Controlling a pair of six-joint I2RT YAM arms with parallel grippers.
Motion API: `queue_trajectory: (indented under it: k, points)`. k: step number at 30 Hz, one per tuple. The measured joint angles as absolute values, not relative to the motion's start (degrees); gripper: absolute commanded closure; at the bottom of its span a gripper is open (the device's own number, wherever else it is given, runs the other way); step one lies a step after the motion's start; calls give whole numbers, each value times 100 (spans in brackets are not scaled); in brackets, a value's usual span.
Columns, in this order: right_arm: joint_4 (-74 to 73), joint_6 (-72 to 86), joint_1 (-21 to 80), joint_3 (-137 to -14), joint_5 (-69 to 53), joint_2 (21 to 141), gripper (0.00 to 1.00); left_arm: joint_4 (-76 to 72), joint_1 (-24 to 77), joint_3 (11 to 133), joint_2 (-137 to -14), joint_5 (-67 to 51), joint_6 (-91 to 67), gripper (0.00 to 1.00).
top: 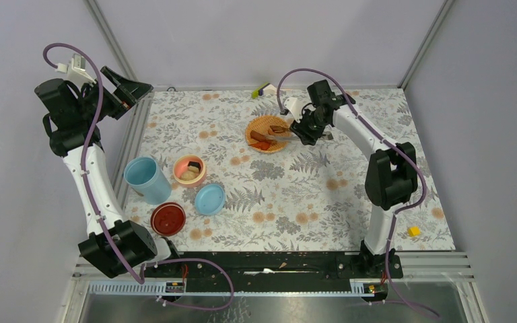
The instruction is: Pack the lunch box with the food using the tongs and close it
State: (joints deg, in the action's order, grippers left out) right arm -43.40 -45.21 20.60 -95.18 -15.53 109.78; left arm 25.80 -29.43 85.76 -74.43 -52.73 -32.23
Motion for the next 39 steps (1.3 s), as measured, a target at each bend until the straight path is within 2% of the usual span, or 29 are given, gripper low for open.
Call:
queue_trajectory:
  k: [12, 23, 39]
  points:
    - [-4340, -4536, 2060, -9679, -1514, 11279, 48, 2580, -2943, 8576, -7443, -5306, -3269, 1]
    - [-4458, -4547, 2060, -9767, -1509, 11279, 62, 2574, -2943, 8576, -7443, -5336, -3304, 1]
    - [-4604, -4541, 2056, -9959, -1551, 11273, 64, 2558, -2943, 8576, -7443, -5341, -3308, 1]
